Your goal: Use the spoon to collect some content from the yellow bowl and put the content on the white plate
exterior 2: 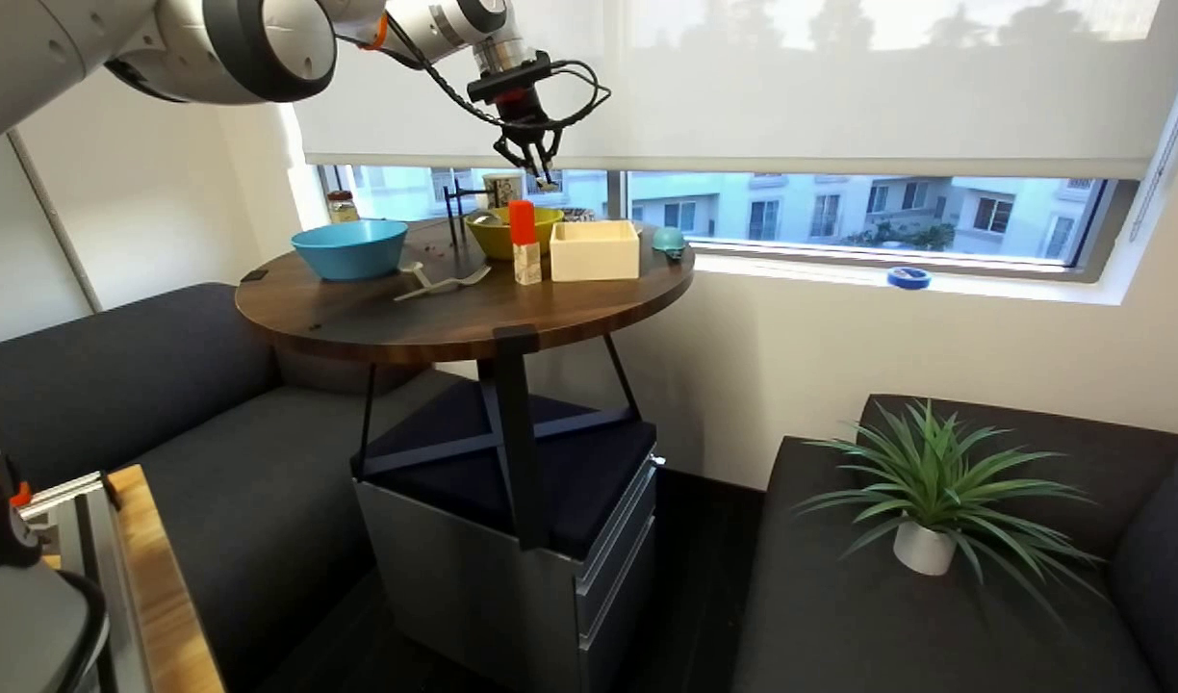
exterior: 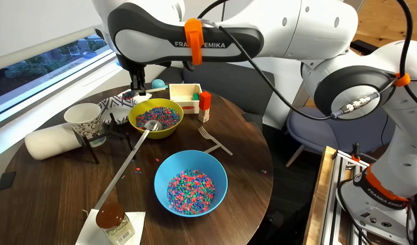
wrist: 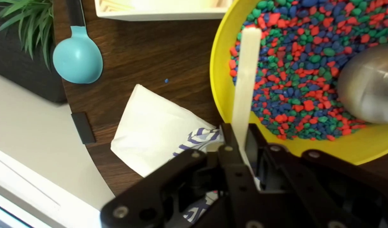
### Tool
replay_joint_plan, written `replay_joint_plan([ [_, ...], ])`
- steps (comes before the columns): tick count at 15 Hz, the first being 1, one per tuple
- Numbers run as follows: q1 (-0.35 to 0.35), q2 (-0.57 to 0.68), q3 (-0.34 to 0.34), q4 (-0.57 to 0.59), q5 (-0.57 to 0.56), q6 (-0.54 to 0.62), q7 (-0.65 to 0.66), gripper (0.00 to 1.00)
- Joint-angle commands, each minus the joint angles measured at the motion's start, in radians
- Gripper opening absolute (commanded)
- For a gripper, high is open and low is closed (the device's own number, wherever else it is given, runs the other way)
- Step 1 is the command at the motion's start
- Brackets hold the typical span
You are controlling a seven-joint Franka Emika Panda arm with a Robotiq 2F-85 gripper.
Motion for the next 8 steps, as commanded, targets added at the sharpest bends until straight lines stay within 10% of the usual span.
replay_joint_plan([
  [1, 0.001, 0.003, -0.004, 0.006, -0.002, -0.006, 0.005, 0.04],
  [8, 0.031, 0.024, -0.053, 0.032, -0.05, -0.047, 0.01, 0.04],
])
